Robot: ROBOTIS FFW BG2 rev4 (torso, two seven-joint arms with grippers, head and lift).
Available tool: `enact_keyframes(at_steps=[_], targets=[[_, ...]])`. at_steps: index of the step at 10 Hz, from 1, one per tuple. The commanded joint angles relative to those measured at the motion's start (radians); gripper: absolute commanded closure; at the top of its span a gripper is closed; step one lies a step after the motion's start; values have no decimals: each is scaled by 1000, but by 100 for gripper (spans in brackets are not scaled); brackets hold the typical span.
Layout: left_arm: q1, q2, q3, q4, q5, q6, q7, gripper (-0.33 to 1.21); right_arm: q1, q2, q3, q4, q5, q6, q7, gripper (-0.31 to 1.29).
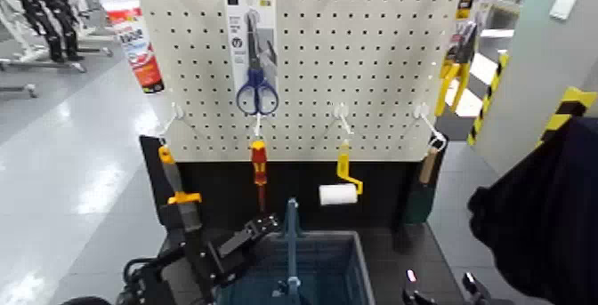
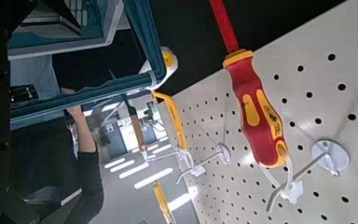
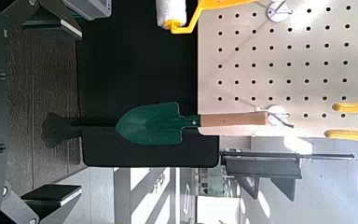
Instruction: Grasp the handle of the crate.
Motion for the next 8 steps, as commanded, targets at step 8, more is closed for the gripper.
enact_keyframes(at_steps=[8], targets=[[-70,28,-129,135,234,5,27,73,0,2,2,5,-9,-18,0,14]])
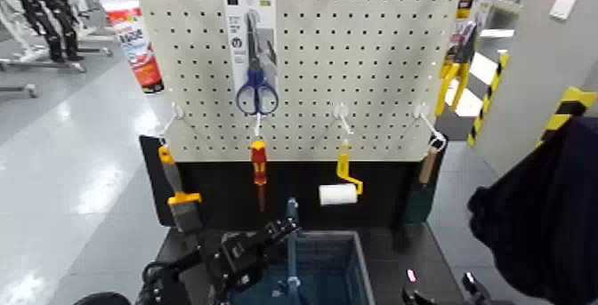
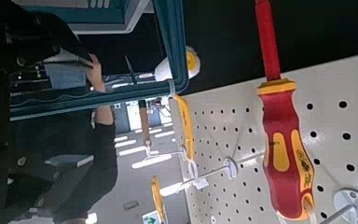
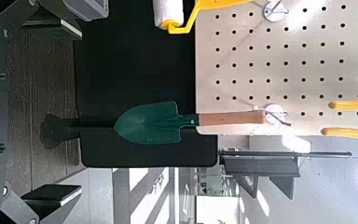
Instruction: Grasp the handle of the crate.
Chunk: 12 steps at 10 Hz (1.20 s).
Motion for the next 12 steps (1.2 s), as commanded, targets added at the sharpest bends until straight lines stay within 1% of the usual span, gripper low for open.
enact_keyframes(at_steps=[1,3,5,9,10,12], targets=[[-5,5,-17,12,39,8,-2,101,0,-2,0,0,-1,-5,0,14],[-4,7,-18,7,40,3,-2,119,-2,-2,0,3,-1,-5,0,14],[-1,7,-23,5,42,0,-2,119,-3,-5,2,5,-2,-6,0,14],[16,-9,-26,-5,57,-39,-2,119,-3,-3,2,8,-2,-8,0,14],[28,-16,-23,-16,63,-51,-2,119,-3,-3,0,8,-2,-8,0,14],[76,-50,3,-54,80,-81,9,119,-2,-3,-1,6,-1,-6,0,14]])
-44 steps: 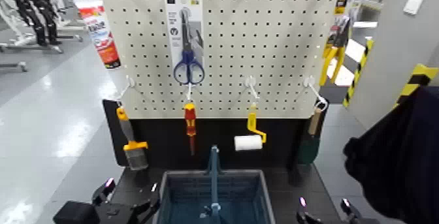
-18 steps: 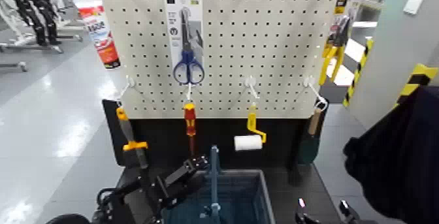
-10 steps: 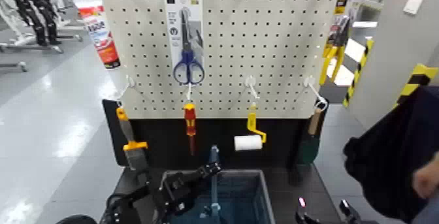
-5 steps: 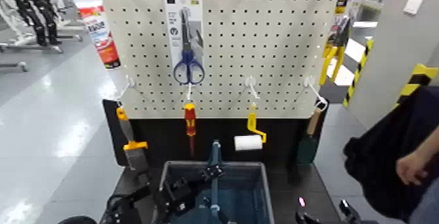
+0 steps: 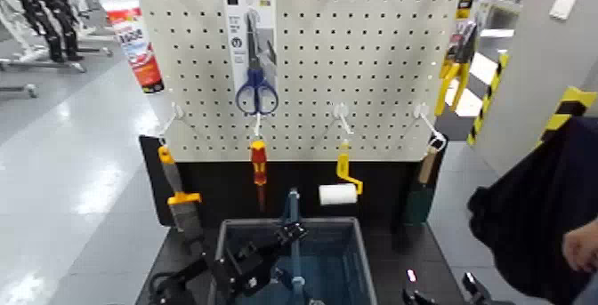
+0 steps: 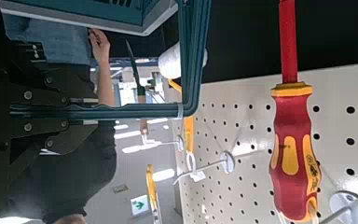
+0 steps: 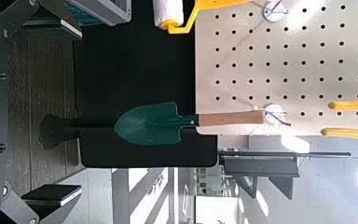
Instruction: Grasp the handle of the crate.
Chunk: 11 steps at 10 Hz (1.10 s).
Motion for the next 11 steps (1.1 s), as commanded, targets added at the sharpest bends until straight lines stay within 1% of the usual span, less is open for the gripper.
enact_keyframes(at_steps=[1,2,3,4,7,8,9,10,11], targets=[[63,-45,34,-53,25,-35,17,119,1,0,-2,-1,2,1,0,14],[83,-55,45,-59,35,-38,19,119,1,2,-2,-1,3,1,0,14],[102,-60,43,-80,57,-38,20,119,1,0,-2,-1,3,1,-2,14],[128,-55,42,-102,83,-30,27,119,1,0,-3,-4,6,2,-2,14],[201,-16,43,-197,136,1,71,119,2,0,-3,-9,12,10,-2,14],[218,-12,45,-226,150,-1,80,119,2,0,-3,-9,15,10,-2,14],[237,-3,43,-277,186,-6,122,119,2,0,-3,-9,17,12,-6,14],[250,12,42,-317,204,-25,149,119,2,0,-5,-9,20,12,-8,14],[263,18,46,-332,207,-36,162,119,5,2,-3,-9,23,12,-12,14]])
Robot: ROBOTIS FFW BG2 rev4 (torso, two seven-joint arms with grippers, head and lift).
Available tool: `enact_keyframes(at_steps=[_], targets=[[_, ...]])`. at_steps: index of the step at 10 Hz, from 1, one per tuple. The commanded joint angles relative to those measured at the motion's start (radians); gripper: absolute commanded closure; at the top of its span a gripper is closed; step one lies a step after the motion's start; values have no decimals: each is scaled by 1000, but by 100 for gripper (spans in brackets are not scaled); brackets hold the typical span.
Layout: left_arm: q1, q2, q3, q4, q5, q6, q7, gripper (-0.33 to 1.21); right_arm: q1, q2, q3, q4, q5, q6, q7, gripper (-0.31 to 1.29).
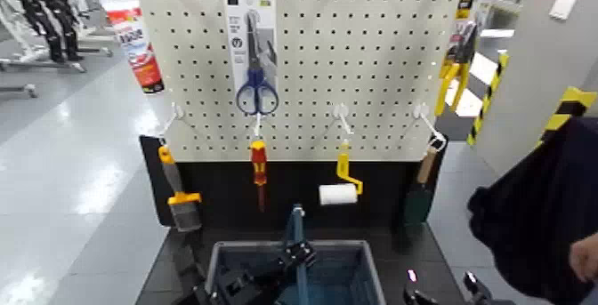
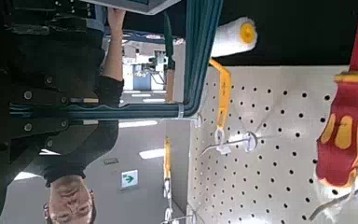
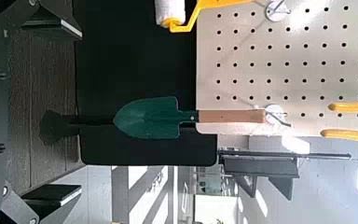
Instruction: Grasp the handle of the crate.
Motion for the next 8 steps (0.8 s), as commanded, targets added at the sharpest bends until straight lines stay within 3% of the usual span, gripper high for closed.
enact_keyframes(at_steps=[1,8], targets=[[28,10,5,-47,20,-26,19,119,3,2,2,0,8,-2,-9,14],[31,1,-1,-47,27,-26,20,119,0,-2,2,-12,14,20,-17,15]])
